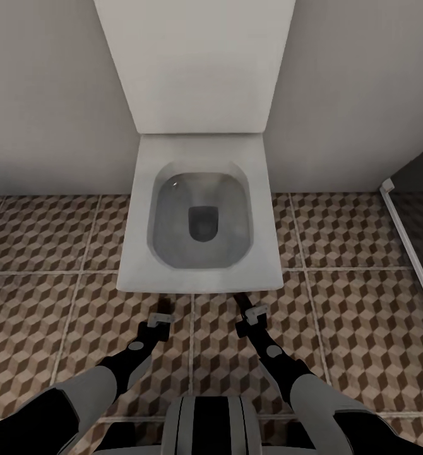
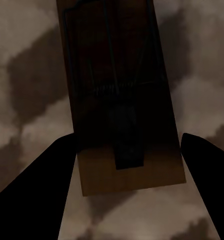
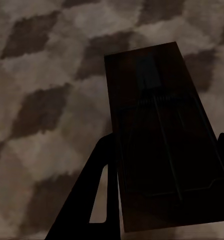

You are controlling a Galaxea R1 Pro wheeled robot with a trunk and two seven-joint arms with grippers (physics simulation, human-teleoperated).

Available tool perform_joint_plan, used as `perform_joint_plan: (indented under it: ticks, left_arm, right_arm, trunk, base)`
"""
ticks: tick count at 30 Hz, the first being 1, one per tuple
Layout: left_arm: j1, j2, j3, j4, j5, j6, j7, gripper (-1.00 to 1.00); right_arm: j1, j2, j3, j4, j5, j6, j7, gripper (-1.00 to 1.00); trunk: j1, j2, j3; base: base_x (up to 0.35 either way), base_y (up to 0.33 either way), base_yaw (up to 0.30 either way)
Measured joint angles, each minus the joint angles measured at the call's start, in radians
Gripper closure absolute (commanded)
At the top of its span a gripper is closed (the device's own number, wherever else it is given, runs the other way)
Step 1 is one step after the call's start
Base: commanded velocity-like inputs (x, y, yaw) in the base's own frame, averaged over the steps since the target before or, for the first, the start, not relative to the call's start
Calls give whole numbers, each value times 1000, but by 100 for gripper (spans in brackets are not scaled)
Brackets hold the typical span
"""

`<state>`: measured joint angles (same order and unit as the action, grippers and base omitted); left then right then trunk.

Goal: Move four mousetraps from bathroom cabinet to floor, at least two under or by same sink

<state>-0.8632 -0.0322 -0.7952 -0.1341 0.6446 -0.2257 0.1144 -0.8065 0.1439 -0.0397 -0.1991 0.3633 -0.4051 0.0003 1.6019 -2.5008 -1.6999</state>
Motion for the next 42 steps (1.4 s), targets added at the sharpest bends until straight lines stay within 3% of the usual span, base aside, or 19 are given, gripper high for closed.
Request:
perform_joint_plan:
  ticks: [39, 40, 42]
  left_arm:
    - [0, -3, 0, -7, 0, 0, 3, 100]
    - [0, -3, 0, -7, 0, 0, 3, 100]
    - [0, -3, 0, -7, 0, 0, 3, 100]
  right_arm:
    - [0, 0, 0, 63, 2, 6, 0, 100]
    - [0, 0, 0, 63, 1, 6, 0, -100]
    - [0, 0, 0, 63, 0, 6, 2, -100]
  trunk:
    - [0, 0, 0]
    - [0, 0, 0]
    - [0, 0, 0]
  base:
    - [0, 0, 0]
    - [0, 0, 0]
    - [0, 0, 0]
